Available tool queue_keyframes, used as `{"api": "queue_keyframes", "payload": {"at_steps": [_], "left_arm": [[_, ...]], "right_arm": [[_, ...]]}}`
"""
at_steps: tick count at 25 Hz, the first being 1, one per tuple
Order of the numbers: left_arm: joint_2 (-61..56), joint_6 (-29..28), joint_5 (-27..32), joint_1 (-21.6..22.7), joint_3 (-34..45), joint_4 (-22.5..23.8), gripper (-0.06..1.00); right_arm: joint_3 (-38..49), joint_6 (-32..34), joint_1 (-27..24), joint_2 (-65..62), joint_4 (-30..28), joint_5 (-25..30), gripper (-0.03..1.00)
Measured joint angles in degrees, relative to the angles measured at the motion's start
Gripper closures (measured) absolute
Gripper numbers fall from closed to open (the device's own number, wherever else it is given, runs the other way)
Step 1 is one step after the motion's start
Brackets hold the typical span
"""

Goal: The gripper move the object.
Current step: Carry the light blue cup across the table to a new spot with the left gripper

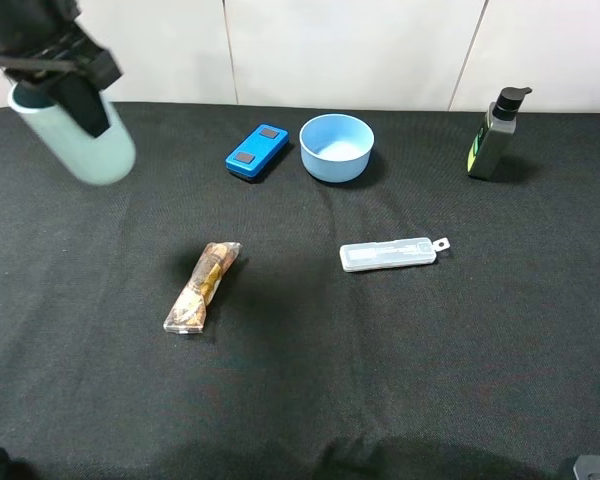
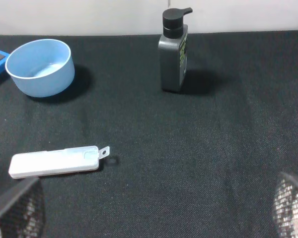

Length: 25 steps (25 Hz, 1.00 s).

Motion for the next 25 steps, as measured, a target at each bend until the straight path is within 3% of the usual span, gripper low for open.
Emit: {"api": "queue_keyframes", "payload": {"at_steps": [11, 25], "left_arm": [[5.94, -4.79, 1.07, -9.20, -10.70, 0.03, 0.92], [27.15, -6.19, 1.31, -20.45, -35.13, -0.08, 0.92]], "right_arm": [[0.00, 0.00, 0.00, 0.00, 0.00, 0.00, 0.27], [0.00, 0.00, 0.00, 0.00, 0.00, 0.00, 0.27]]}}
